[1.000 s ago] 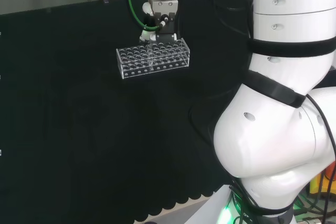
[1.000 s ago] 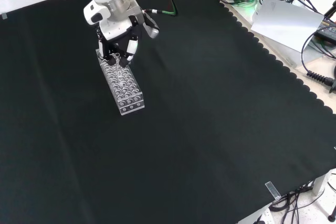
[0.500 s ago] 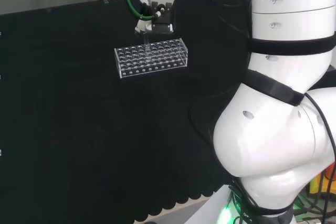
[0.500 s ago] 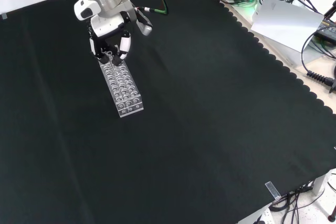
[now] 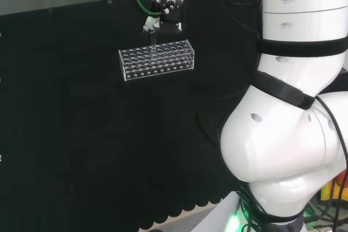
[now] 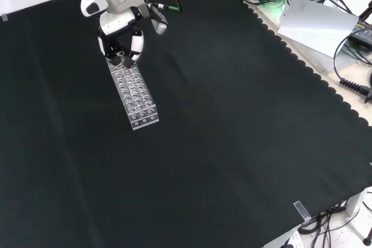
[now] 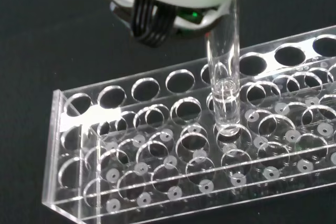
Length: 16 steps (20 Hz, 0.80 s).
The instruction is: Pick up the test tube.
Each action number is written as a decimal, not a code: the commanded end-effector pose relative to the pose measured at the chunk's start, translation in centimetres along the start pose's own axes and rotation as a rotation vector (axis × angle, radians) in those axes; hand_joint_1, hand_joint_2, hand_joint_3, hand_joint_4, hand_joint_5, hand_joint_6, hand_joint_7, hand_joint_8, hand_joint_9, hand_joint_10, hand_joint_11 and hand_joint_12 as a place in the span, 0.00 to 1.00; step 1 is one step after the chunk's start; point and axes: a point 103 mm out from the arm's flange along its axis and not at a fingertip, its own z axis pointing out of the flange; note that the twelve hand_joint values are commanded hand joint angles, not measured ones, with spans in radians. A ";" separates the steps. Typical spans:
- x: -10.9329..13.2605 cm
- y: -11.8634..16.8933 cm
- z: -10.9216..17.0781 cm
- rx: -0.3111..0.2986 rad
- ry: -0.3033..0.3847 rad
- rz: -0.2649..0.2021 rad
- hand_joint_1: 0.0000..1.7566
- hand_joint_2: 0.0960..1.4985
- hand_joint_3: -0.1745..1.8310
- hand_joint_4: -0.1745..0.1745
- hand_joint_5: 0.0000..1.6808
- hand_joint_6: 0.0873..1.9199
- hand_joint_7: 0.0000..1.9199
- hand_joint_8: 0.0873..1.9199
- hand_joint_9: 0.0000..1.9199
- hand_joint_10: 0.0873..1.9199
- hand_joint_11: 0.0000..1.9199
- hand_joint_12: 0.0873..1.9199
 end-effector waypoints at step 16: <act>1.2 -1.9 -8.6 -0.070 0.035 -0.045 0.70 0.40 0.39 0.00 0.80 0.23 0.88 0.22 0.84 0.23 0.68 0.41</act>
